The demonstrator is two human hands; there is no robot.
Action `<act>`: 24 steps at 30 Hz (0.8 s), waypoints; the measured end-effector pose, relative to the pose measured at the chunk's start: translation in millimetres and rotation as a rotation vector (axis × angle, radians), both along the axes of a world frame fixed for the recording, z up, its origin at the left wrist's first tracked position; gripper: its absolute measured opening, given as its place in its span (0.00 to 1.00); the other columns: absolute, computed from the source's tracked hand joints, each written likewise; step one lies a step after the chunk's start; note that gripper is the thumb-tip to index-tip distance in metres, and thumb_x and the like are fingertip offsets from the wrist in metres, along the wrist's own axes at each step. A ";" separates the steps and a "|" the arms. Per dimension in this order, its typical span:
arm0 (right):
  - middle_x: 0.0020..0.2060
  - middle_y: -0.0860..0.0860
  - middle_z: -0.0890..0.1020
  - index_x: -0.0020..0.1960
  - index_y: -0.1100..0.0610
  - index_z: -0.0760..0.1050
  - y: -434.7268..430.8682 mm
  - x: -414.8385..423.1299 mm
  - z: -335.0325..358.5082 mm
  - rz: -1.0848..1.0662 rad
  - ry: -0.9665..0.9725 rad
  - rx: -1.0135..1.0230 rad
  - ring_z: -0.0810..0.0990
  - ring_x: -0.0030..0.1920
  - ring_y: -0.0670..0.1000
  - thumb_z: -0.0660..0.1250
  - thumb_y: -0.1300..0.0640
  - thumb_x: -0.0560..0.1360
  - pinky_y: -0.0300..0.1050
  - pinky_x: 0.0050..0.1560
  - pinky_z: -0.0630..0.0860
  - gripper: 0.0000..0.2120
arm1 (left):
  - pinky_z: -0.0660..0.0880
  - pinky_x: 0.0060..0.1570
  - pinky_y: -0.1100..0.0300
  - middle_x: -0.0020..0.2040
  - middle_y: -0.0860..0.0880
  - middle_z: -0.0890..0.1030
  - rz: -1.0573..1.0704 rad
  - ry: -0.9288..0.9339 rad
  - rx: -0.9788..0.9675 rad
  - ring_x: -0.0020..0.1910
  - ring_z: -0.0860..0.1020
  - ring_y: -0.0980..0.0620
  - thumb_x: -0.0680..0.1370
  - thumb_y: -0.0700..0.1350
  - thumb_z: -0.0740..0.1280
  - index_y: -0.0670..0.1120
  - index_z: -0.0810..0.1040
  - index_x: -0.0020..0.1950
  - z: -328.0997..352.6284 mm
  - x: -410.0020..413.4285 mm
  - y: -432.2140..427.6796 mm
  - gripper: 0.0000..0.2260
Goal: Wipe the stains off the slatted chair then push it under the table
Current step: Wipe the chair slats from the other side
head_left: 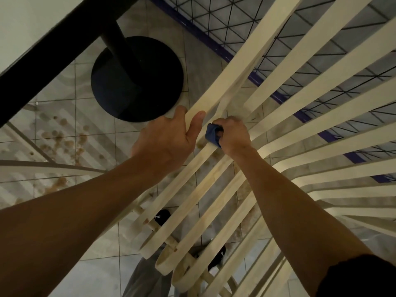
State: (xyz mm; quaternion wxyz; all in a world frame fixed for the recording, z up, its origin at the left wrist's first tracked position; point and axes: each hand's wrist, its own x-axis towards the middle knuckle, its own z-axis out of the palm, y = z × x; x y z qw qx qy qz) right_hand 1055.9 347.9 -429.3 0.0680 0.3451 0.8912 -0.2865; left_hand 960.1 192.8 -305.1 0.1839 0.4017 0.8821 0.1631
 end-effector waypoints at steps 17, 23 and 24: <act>0.53 0.58 0.80 0.60 0.57 0.81 0.5 -0.7 -11.5 0.107 0.039 -0.035 0.78 0.53 0.58 0.65 0.68 0.74 0.41 0.51 0.71 0.17 | 0.80 0.35 0.49 0.36 0.47 0.78 0.010 0.018 -0.014 0.31 0.78 0.49 0.75 0.70 0.38 0.50 0.66 0.55 -9.0 -1.4 -1.4 0.30; 0.55 0.54 0.78 0.63 0.53 0.79 -17.7 14.2 -12.6 0.158 0.066 -0.070 0.74 0.55 0.56 0.65 0.65 0.75 0.51 0.57 0.74 0.19 | 0.80 0.33 0.50 0.36 0.47 0.77 0.005 0.015 -0.016 0.31 0.78 0.50 0.76 0.69 0.39 0.49 0.65 0.55 -8.1 -1.7 -0.9 0.28; 0.55 0.53 0.77 0.64 0.53 0.78 -20.4 17.6 -12.4 0.187 0.074 -0.102 0.74 0.55 0.55 0.65 0.64 0.76 0.50 0.57 0.73 0.18 | 0.80 0.32 0.49 0.35 0.48 0.77 0.009 0.019 -0.018 0.30 0.77 0.50 0.76 0.69 0.39 0.49 0.65 0.55 -7.8 -1.6 -0.9 0.28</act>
